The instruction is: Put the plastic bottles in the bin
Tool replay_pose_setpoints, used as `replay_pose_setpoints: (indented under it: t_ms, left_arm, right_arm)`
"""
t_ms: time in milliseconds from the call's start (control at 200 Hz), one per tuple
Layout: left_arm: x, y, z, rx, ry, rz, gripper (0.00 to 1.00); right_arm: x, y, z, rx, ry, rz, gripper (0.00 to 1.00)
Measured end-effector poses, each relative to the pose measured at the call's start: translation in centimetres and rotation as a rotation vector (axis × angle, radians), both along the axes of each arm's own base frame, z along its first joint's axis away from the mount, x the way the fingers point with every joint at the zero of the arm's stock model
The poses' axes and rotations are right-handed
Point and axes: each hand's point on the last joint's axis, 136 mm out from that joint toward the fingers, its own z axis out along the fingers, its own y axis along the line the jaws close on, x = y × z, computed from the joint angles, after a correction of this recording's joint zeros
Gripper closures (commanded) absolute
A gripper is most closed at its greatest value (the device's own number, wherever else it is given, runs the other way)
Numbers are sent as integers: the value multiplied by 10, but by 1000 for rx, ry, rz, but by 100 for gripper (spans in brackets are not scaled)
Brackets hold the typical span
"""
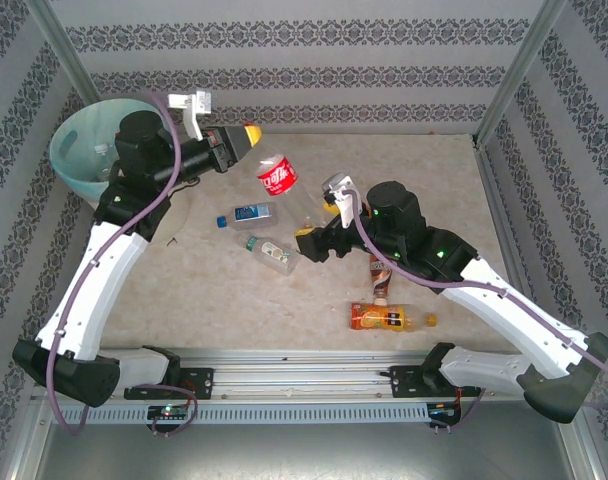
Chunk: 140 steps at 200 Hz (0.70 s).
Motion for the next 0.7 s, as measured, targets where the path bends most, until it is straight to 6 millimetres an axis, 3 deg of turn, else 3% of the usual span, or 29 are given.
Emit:
replay_pose_setpoints:
  t_ms: [100, 325, 405, 535, 699]
  left_arm:
    - [7, 36, 24, 71, -74, 163, 100]
    - [0, 153, 110, 297, -300, 651, 100]
    - [-2, 186, 127, 388, -336, 797, 100]
    - [11, 241, 120, 535, -284, 983, 100]
    - [40, 308, 73, 662, -107, 1117, 100]
  right_arm:
    - [4, -2, 7, 11, -30, -24, 2]
    - [12, 1, 15, -3, -98, -20, 2]
    - [16, 7, 14, -16, -106, -6, 2]
    - [17, 14, 6, -36, -99, 26, 2]
    - [15, 20, 0, -41, -86, 57, 2]
